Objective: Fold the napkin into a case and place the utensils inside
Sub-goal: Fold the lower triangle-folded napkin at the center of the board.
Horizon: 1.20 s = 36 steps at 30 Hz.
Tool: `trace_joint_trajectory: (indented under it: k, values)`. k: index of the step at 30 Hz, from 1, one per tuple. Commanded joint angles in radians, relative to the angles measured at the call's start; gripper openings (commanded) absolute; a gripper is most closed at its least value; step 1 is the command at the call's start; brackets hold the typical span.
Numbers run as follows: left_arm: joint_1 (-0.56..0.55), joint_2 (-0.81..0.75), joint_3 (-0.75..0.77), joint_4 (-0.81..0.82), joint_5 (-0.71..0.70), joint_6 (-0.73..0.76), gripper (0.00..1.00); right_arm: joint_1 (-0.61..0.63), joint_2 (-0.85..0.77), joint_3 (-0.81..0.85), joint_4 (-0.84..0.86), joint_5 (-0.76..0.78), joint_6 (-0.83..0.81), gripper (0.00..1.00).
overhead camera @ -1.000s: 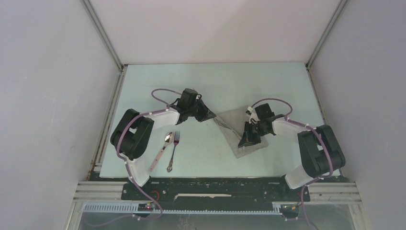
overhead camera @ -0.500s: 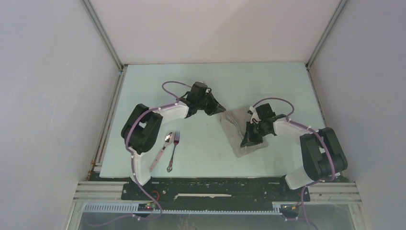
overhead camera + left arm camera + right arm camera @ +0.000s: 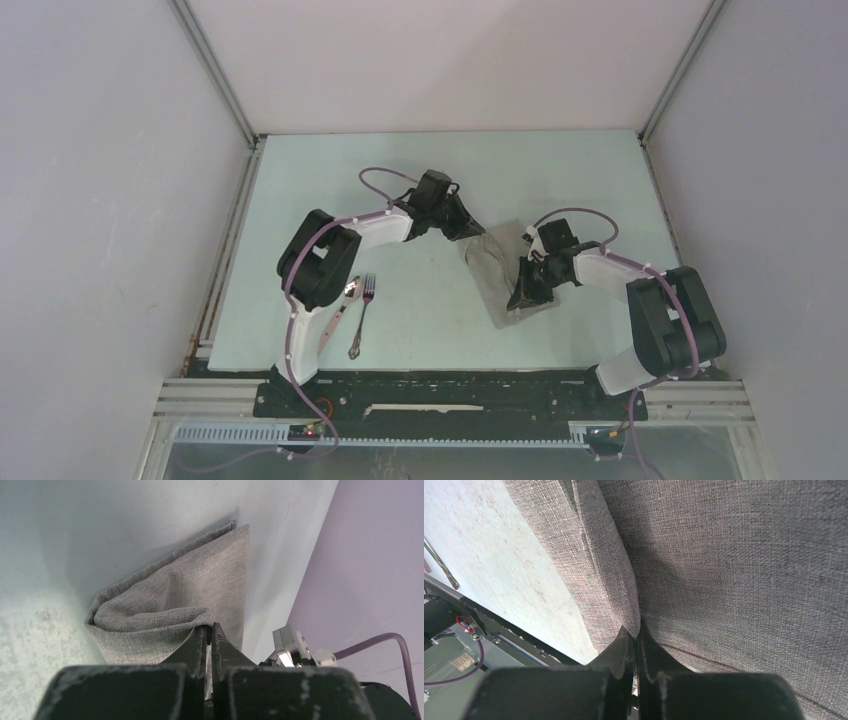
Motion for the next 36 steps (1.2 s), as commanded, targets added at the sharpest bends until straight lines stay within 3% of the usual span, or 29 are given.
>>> trace_joint_trajectory:
  k: [1,10,19,23,28,34,36]
  values:
    - [-0.005,0.032,0.061,-0.017,0.012,-0.005,0.0,-0.01,-0.015,-0.006,0.012,0.0,0.002,0.0]
    - [-0.004,0.067,0.09,-0.028,-0.01,-0.004,0.0,-0.014,-0.005,0.002,0.006,0.022,0.0,0.0]
    - [0.005,0.094,0.109,-0.033,-0.011,-0.005,0.0,-0.013,0.0,0.005,-0.003,0.038,0.007,0.1]
    - [0.001,0.123,0.135,-0.032,0.017,-0.005,0.0,-0.009,-0.012,0.007,-0.013,0.05,0.012,0.2]
    - [-0.001,0.138,0.141,-0.025,0.033,-0.005,0.0,-0.004,-0.075,0.032,-0.075,0.142,0.02,0.41]
    - [-0.001,0.139,0.143,-0.025,0.04,0.004,0.0,0.074,-0.182,0.119,-0.187,0.377,0.02,0.5]
    - [-0.001,0.138,0.14,-0.025,0.042,0.003,0.0,0.099,-0.187,0.143,-0.161,0.378,0.01,0.55]
